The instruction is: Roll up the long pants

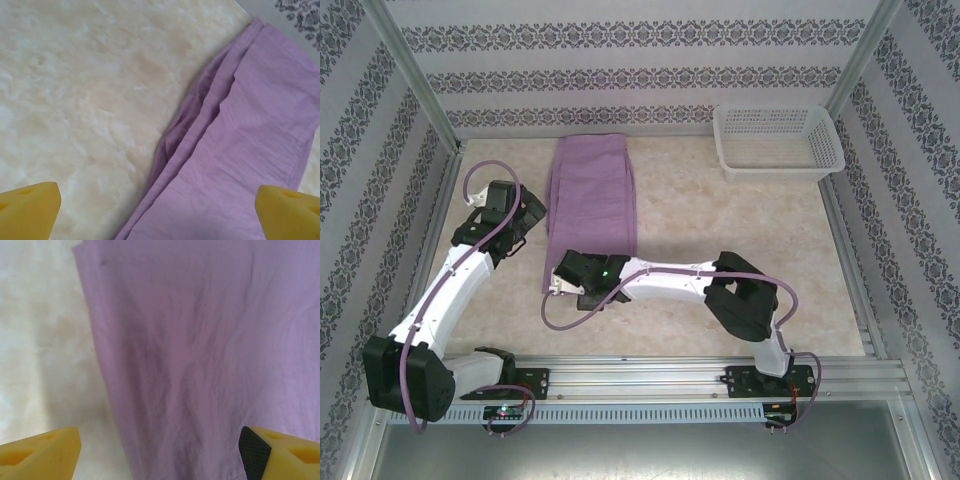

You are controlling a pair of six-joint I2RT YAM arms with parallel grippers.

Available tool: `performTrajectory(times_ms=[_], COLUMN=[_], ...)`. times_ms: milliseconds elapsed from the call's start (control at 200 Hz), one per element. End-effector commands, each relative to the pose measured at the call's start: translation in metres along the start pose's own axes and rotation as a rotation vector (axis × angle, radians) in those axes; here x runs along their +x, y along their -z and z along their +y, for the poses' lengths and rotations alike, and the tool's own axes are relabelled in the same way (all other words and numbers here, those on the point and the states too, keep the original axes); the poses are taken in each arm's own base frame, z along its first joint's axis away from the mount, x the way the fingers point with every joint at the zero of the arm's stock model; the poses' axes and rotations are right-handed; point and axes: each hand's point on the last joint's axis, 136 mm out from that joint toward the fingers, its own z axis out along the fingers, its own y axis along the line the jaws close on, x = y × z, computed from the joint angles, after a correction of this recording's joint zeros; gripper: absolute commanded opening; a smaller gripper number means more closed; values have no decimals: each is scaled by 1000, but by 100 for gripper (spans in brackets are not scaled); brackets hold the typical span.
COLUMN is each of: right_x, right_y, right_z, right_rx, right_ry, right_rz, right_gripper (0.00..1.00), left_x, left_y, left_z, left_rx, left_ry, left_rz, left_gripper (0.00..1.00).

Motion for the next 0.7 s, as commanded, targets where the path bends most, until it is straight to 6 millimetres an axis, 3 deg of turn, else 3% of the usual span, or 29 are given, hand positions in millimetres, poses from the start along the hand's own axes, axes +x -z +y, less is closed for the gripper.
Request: performTrajectory(times_ms=[0,275,330,380,410,445,465,565,699], right_x=[3,9,11,15,17,18,18,18,7], right_y=[-15,-39,-44,-48,-50,-50,-50,-44,-20], right_z=[-9,-5,-4,-4,-3,-3,-4,-11,-22], right_rx=[59,17,7,-13,-32,-56,-63,-88,-160], right_ry=[54,36,34,23,13,-1,-10,-39,-97], right_rz=[20,40,42,45,48,46,43,44,34], right_gripper=[84,82,71,52,37,10,0,0,0], left_x=[-6,-2,-2,-1,-1,-1,0,-2,-3], left_y=[-6,-23,-25,-26,-26,-26,-26,-24,-21], left_z=[7,-1,-2,-2,-2,-2,-1,0,3], left_rx=[-62,-85,-85,-88,-89,-90,-93,-94,-98], left_ry=[50,34,34,34,32,31,31,32,40], left_rz=[-33,10,13,17,18,19,21,14,5], left_gripper=[100,100,100,100,100,100,100,100,100])
